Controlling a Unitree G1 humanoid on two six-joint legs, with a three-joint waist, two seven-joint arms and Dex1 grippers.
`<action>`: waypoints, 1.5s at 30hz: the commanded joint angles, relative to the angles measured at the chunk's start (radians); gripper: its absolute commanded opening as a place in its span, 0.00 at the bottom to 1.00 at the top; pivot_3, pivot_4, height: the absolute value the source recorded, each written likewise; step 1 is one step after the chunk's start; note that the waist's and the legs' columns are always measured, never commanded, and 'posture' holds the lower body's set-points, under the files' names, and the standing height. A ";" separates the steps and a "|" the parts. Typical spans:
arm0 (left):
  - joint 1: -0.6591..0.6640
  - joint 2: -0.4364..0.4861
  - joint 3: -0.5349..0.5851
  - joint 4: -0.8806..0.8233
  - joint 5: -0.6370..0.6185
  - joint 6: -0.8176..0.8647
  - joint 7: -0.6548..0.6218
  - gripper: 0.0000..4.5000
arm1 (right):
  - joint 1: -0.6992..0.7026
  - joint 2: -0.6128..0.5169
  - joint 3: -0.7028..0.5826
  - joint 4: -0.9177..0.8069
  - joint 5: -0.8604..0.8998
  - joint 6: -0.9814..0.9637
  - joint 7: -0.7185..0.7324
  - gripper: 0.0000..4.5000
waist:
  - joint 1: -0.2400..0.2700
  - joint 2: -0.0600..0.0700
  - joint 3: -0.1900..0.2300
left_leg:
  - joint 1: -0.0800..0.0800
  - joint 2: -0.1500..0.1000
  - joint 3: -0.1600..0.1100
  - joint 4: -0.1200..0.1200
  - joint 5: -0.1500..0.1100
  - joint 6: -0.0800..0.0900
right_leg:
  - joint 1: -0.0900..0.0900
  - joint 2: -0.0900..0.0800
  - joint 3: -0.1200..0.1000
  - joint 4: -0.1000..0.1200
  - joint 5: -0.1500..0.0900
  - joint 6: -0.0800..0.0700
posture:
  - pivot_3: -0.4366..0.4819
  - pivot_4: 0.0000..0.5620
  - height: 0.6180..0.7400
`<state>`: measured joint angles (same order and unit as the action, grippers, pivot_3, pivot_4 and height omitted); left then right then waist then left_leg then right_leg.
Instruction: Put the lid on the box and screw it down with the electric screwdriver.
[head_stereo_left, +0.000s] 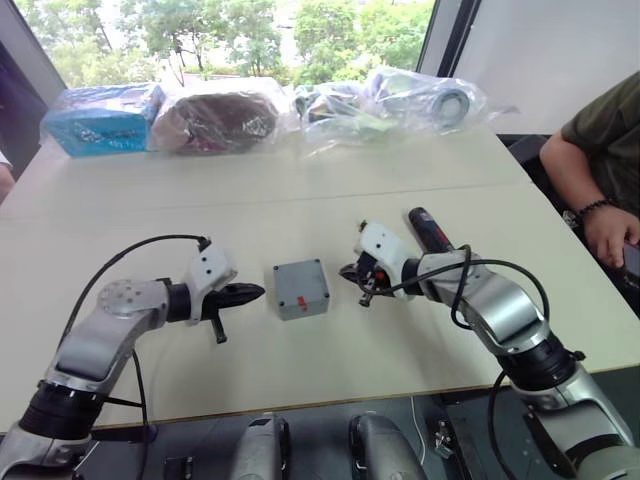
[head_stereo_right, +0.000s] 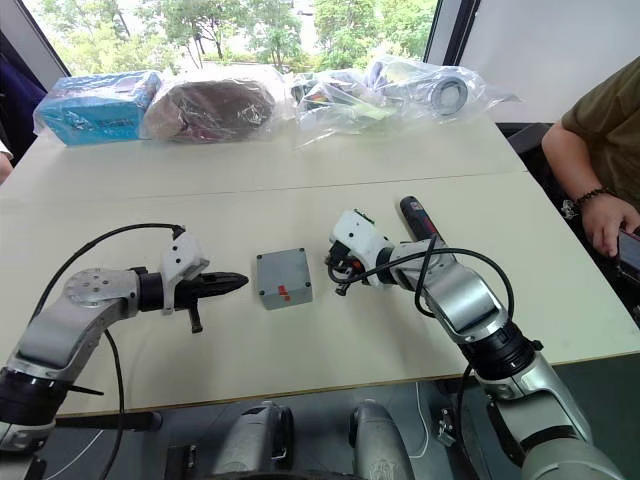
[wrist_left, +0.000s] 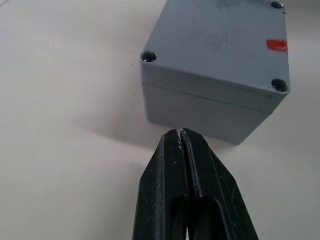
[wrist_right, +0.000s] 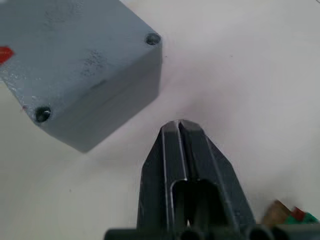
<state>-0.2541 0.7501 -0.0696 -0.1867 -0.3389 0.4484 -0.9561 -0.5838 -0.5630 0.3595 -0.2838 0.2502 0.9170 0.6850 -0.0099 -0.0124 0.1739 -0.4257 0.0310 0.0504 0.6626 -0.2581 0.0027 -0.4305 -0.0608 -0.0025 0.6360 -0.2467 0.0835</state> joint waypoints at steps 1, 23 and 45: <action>-0.059 -0.034 -0.034 0.049 0.038 -0.043 0.001 0.00 | 0.002 0.025 0.002 -0.040 0.015 0.018 0.007 0.01 | 0.001 0.000 0.000 | 0.000 0.000 0.000 0.001 0.000 0.000 | 0.000 0.000 0.000 0.000 0.000 0.000 | 0.48 0.27 1.00; -0.250 -0.110 -0.086 0.362 0.184 -0.213 -0.053 0.00 | -0.015 -0.061 -0.024 -0.134 0.086 0.067 0.105 0.01 | -0.004 -0.001 0.000 | 0.001 -0.001 -0.001 0.004 0.000 0.000 | 0.000 0.000 -0.001 0.009 0.001 0.001 | 0.48 0.27 1.00; -0.101 0.021 -0.104 0.054 0.110 -0.081 -0.171 0.00 | -0.086 0.132 0.002 0.294 -0.038 -0.318 0.176 0.01 | -0.002 -0.001 0.000 | 0.001 -0.001 0.000 0.004 0.000 0.000 | -0.001 0.000 -0.001 0.011 0.000 0.001 | 0.48 0.27 1.00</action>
<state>-0.3314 0.7704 -0.1801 -0.1477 -0.2515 0.3997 -1.1404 -0.6715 -0.4327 0.3584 0.0361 0.2129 0.6188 0.8375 -0.0117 -0.0136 0.1735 -0.4242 0.0304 0.0500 0.6668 -0.2581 0.0027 -0.4314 -0.0604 -0.0031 0.6471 -0.2463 0.0842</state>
